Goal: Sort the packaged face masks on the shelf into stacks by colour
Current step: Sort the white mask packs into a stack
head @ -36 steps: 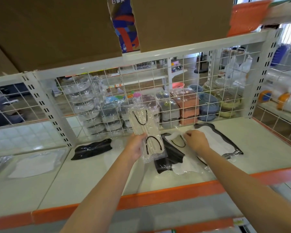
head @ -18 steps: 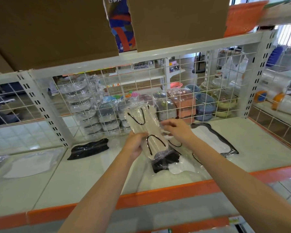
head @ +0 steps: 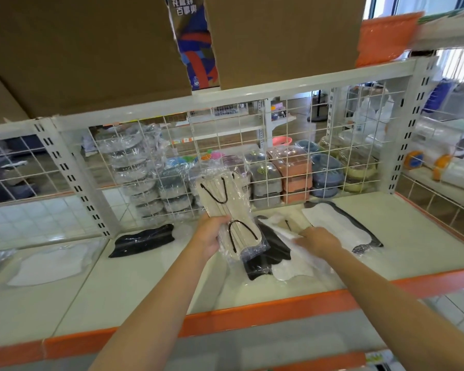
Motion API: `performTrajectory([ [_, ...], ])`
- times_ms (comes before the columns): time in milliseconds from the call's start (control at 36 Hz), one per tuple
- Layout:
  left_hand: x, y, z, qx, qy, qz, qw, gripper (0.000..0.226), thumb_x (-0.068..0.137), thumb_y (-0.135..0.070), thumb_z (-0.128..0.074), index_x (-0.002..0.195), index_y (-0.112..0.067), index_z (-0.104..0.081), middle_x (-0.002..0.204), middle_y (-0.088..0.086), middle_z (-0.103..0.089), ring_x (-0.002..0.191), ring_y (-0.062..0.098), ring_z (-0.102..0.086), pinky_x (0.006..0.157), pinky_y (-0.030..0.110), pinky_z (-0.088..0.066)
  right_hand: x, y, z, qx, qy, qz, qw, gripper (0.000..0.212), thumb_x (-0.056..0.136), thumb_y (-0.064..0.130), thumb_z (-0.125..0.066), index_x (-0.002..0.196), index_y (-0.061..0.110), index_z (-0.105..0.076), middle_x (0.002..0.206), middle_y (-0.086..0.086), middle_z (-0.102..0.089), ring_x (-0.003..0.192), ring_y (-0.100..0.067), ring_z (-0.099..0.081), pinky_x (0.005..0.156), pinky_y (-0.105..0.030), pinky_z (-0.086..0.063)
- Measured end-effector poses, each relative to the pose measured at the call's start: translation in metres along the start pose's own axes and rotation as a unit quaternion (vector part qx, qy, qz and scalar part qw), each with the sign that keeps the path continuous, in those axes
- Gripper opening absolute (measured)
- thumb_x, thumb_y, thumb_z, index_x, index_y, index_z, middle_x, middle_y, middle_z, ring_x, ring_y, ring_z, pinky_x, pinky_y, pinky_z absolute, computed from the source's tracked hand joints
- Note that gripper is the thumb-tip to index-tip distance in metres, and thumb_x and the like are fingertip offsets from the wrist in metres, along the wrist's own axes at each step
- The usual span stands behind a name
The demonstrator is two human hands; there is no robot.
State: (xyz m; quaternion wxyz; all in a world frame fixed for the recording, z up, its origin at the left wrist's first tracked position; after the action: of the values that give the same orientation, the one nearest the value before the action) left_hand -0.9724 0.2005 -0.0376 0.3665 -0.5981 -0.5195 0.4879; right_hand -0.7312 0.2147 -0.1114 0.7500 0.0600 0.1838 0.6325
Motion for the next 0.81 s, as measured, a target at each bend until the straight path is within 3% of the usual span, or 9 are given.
performTrajectory([
  [83, -0.003, -0.001, -0.002, 0.002, -0.001, 0.005, 1.000, 0.025, 0.089, 0.014, -0.049, 0.096, -0.009, -0.055, 0.113, 0.014, -0.058, 0.089, 0.022, -0.058, 0.080, 0.033, -0.047, -0.003, 0.010, 0.013, 0.087, -0.033, -0.017, 0.995, 0.045, 0.099, 0.041, -0.039, 0.113, 0.005, -0.061, 0.110, -0.014, -0.064, 0.101, -0.028, -0.059, 0.082, -0.031, -0.042],
  [167, -0.002, 0.002, -0.005, 0.010, -0.007, 0.018, 1.000, 0.041, 0.091, 0.010, -0.049, 0.131, 0.002, -0.042, 0.105, 0.007, -0.058, 0.106, 0.025, -0.054, 0.097, 0.036, -0.040, -0.015, 0.037, 0.038, 0.138, -0.111, 0.033, 0.984, 0.046, 0.103, 0.034, -0.027, 0.106, 0.003, -0.060, 0.102, -0.016, -0.064, 0.092, -0.029, -0.059, 0.078, -0.031, -0.044],
  [250, -0.003, 0.004, -0.011, 0.014, 0.016, 0.022, 1.000, 0.028, 0.097, -0.004, -0.048, 0.123, 0.002, -0.055, 0.099, 0.011, -0.066, 0.085, 0.019, -0.063, 0.082, 0.036, -0.052, -0.036, 0.074, 0.058, 0.246, -0.143, 0.100, 0.953, 0.048, 0.103, 0.032, -0.025, 0.093, -0.002, -0.058, 0.085, -0.017, -0.056, 0.079, -0.024, -0.052, 0.066, -0.031, -0.041],
  [333, -0.002, 0.005, -0.022, -0.016, 0.082, 0.007, 0.996, 0.038, 0.098, -0.040, -0.040, 0.115, -0.013, -0.060, 0.114, 0.011, -0.067, 0.095, 0.021, -0.066, 0.081, 0.035, -0.055, -0.051, 0.111, 0.060, 0.367, -0.070, 0.167, 0.912, 0.048, 0.102, 0.036, -0.030, 0.116, 0.001, -0.060, 0.106, -0.015, -0.064, 0.088, -0.021, -0.056, 0.077, -0.031, -0.045],
  [417, -0.003, 0.003, -0.025, -0.015, 0.107, -0.015, 0.994, 0.066, 0.082, -0.058, -0.046, 0.119, -0.005, -0.060, 0.105, 0.017, -0.069, 0.098, 0.027, -0.067, 0.083, 0.038, -0.055, -0.066, 0.145, 0.055, 0.373, 0.023, 0.259, 0.891, 0.036, 0.099, 0.029, -0.037, 0.111, 0.007, -0.064, 0.104, -0.007, -0.065, 0.095, -0.019, -0.060, 0.087, -0.036, -0.047],
  [528, 0.006, -0.005, -0.001, 0.012, 0.023, -0.065, 0.998, 0.045, 0.083, -0.022, -0.066, 0.121, -0.002, -0.059, 0.118, 0.017, -0.065, 0.111, 0.028, -0.062, 0.095, 0.038, -0.051, -0.060, 0.155, 0.053, 0.389, 0.009, 0.271, 0.881, 0.030, 0.086, -0.005, -0.047, 0.113, -0.001, -0.060, 0.101, 0.001, -0.059, 0.101, -0.018, -0.058, 0.085, -0.021, -0.048],
  [639, 0.005, -0.015, 0.018, 0.059, -0.009, -0.109, 0.992, 0.020, 0.090, -0.001, -0.057, 0.108, -0.007, -0.063, 0.101, 0.006, -0.069, 0.088, 0.014, -0.067, 0.068, 0.019, -0.055, -0.034, 0.138, 0.051, 0.376, -0.124, 0.181, 0.900, 0.048, 0.083, 0.018, -0.069, 0.125, 0.006, -0.048, 0.122, -0.005, -0.046, 0.109, -0.018, -0.050, 0.095, -0.028, -0.044],
  [722, 0.001, -0.019, 0.026, 0.080, -0.019, -0.129, 0.988, 0.019, 0.091, -0.001, -0.056, 0.102, -0.014, -0.064, 0.097, 0.002, -0.069, 0.089, 0.013, -0.065, 0.077, 0.023, -0.053, -0.028, 0.139, 0.040, 0.473, -0.041, 0.155, 0.866, 0.069, 0.078, 0.007, -0.072, 0.136, 0.004, -0.035, 0.123, -0.010, -0.047, 0.108, -0.021, -0.049, 0.093, -0.033, -0.046],
  [806, 0.000, -0.018, 0.033, 0.123, -0.011, -0.141, 0.982, 0.020, 0.086, 0.001, -0.061, 0.100, -0.012, -0.065, 0.100, 0.006, -0.069, 0.094, 0.019, -0.065, 0.084, 0.029, -0.051, -0.034, 0.146, 0.030, 0.520, 0.039, 0.182, 0.834, 0.067, 0.082, -0.009, -0.062, 0.138, 0.007, -0.031, 0.114, -0.005, -0.049, 0.092, -0.013, -0.053, 0.069, -0.016, -0.048],
])
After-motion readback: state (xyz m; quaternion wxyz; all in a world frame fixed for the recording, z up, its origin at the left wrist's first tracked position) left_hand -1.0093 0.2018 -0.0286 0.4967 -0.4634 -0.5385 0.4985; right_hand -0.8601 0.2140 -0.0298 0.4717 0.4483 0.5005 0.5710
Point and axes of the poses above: each hand's wrist, its own x-axis towards the middle knuckle, its own z-axis out of the back of the hand, y = z × x, the point moved 6 cm from there along x, towards the middle knuckle
